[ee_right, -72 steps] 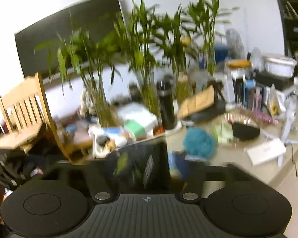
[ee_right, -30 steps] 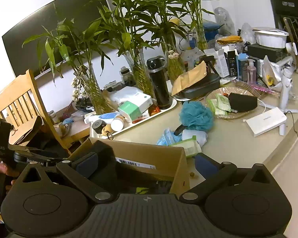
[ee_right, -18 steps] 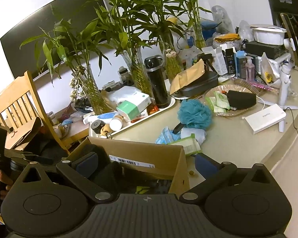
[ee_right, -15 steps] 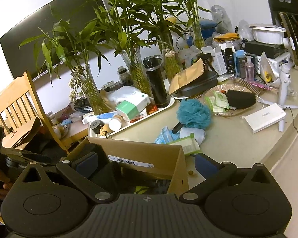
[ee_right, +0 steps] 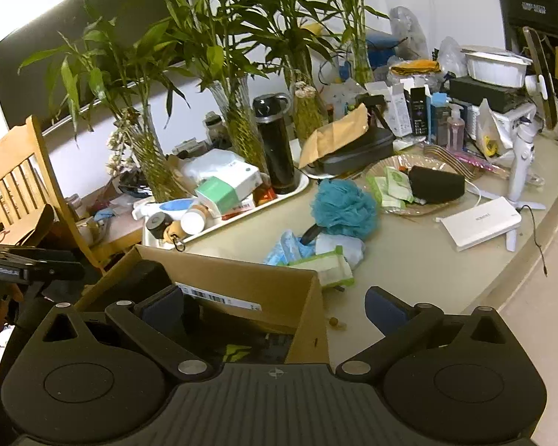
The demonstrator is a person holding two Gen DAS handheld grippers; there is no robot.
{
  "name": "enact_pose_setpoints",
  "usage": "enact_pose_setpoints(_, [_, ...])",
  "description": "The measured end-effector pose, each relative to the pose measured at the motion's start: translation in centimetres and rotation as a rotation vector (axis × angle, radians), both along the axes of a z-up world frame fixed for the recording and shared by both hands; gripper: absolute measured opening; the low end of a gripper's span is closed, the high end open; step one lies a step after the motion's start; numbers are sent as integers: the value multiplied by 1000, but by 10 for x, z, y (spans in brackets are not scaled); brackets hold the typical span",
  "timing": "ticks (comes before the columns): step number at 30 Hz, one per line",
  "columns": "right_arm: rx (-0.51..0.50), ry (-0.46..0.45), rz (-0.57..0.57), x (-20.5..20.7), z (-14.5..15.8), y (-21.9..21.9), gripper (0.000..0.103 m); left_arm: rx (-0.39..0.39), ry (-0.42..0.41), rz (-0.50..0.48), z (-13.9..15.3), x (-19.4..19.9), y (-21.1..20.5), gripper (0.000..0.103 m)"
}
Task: Organize soft objects
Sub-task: 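Move both tools from the box toward the soft items on the table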
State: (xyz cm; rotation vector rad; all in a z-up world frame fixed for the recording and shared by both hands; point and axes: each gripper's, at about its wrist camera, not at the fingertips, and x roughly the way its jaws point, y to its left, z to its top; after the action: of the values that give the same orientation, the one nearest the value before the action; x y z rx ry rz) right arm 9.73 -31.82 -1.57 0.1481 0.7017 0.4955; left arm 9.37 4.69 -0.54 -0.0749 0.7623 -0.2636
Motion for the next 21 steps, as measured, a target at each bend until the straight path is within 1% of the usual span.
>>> enact_pose_setpoints(10, [10,32,-20,20,-9,-5,103,10,-33,-22,3,12,-1,87])
enact_pose_setpoints(21, [19,51,-37,43,-18,-7,103,-3,-72,-40,7,28,-2,87])
